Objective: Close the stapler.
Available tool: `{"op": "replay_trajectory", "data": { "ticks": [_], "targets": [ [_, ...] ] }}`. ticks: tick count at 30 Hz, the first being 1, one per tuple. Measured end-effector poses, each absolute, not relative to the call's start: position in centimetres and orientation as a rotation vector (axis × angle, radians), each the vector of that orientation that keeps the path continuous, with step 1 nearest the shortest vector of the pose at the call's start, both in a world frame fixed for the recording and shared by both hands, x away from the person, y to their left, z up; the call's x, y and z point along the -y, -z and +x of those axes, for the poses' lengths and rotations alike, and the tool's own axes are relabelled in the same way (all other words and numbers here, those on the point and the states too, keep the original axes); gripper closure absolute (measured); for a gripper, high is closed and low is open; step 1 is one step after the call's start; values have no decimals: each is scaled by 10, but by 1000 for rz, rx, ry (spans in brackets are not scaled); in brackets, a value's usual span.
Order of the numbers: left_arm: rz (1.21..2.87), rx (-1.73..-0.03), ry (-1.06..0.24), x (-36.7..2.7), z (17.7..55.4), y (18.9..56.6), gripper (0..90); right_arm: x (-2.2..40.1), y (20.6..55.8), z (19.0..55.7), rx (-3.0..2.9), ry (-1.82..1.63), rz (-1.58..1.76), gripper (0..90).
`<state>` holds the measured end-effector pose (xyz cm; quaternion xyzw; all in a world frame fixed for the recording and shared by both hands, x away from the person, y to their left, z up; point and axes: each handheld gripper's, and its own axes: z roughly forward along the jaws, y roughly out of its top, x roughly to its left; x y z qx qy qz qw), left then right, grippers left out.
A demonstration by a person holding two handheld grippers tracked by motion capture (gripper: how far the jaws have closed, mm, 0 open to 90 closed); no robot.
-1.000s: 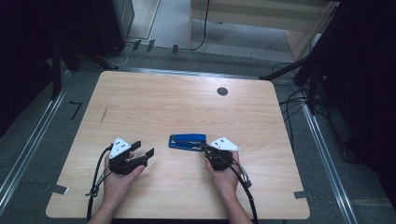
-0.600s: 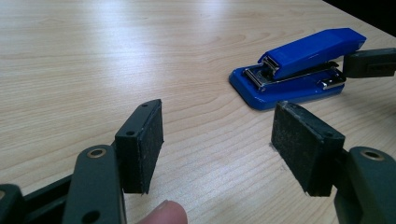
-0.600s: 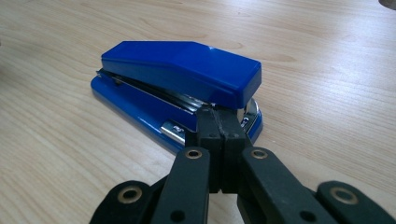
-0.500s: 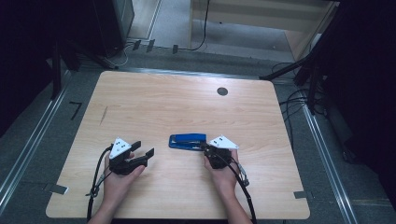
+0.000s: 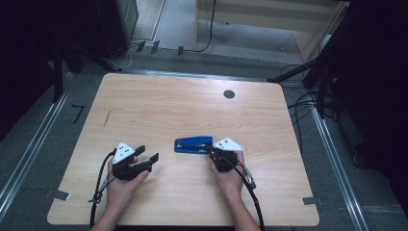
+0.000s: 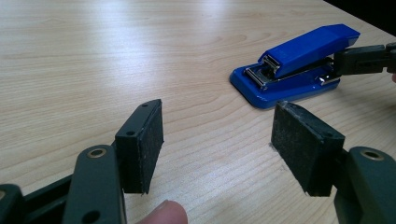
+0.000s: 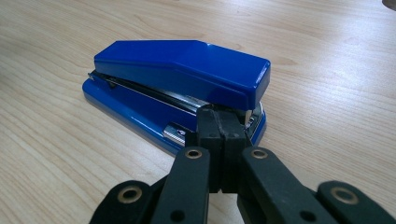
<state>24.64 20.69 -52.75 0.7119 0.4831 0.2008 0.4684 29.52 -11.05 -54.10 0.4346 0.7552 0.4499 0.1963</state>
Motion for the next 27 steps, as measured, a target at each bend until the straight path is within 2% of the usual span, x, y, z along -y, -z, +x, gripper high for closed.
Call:
{"op": "replay_trajectory", "data": {
  "ticks": [17, 27],
  "targets": [
    [1747, -1182, -496, -207, 246, 528, 344, 114, 541, 297, -2120, -1289, 1220, 900],
    [1730, -1195, -514, -211, 241, 523, 339, 140, 519, 278, -2056, -1398, 1184, 887]
  ]
}}
